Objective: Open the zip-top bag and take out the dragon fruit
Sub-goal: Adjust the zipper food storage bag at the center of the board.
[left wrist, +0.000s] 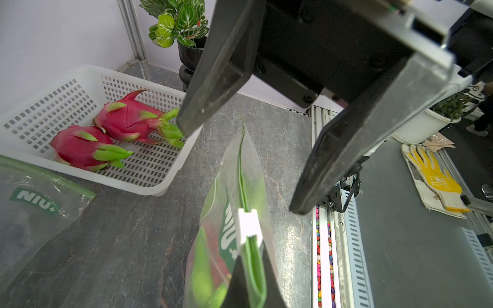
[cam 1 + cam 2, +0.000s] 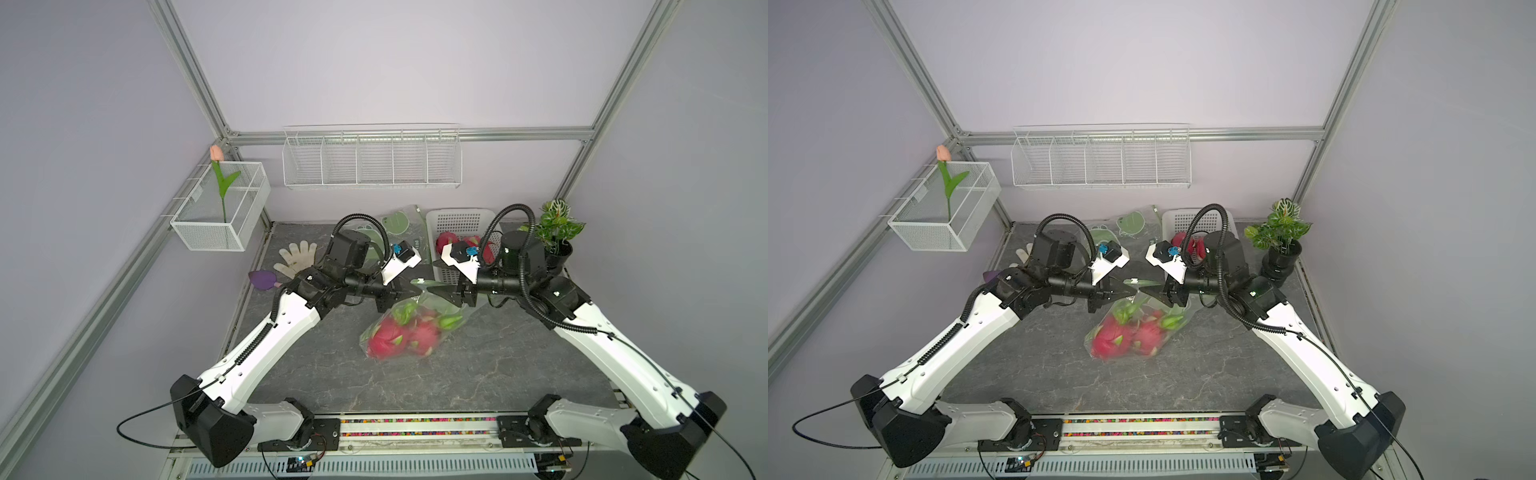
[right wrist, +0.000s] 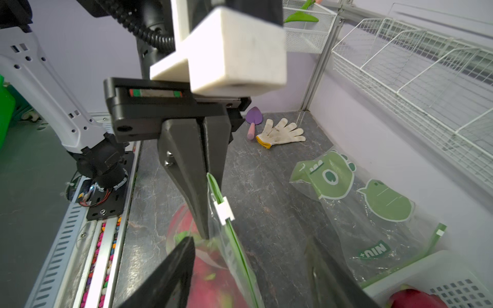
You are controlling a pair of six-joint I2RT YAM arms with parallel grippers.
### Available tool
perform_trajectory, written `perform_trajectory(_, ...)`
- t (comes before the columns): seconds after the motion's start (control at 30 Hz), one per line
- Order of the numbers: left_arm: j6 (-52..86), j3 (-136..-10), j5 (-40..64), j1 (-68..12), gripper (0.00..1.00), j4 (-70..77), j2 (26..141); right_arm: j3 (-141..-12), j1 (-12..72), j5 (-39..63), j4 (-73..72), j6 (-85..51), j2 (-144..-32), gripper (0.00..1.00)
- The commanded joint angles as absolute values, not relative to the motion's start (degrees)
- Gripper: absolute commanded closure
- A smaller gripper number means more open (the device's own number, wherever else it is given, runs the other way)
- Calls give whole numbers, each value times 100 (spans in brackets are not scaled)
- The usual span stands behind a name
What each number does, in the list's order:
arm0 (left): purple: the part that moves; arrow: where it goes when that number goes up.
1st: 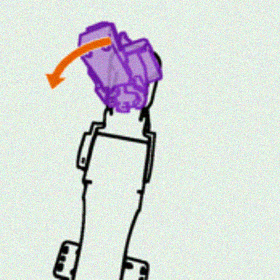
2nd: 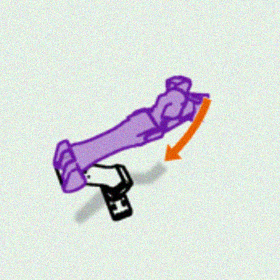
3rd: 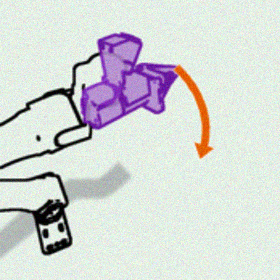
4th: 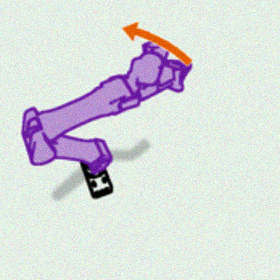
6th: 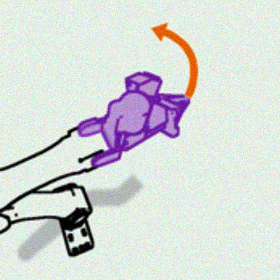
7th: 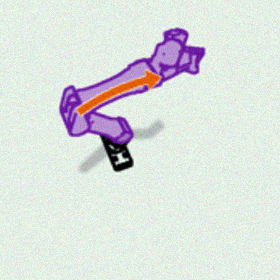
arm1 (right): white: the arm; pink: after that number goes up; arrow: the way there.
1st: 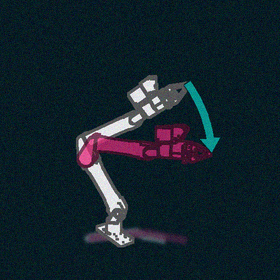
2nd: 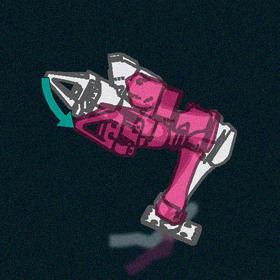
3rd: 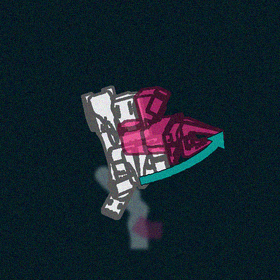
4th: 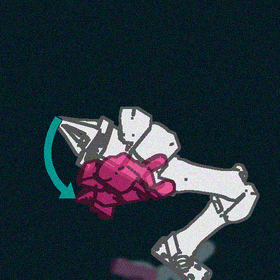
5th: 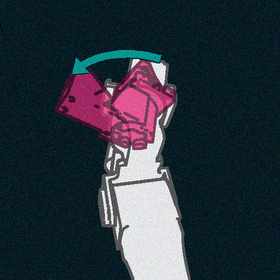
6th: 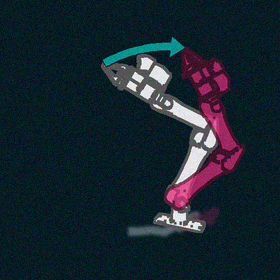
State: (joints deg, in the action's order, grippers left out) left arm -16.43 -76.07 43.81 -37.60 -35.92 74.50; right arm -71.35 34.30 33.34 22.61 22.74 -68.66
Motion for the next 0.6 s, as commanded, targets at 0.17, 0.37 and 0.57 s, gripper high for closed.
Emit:
perform_trajectory(0.17, -1725, -7695, 4597, -3716, 100, -3208, 7332, -7005, 3411, 3633, 2487, 2620, -6926, 46)
perform_trajectory(0.37, -1549, -7492, 4480, -3696, 100, -2847, 7171, -6952, 3414, 3679, 2371, 2612, -6959, 90)
perform_trajectory(0.57, -1298, -7100, 3967, -3676, 68, -2390, 6962, -6995, 3401, 3542, 2355, 2477, -7040, 93)
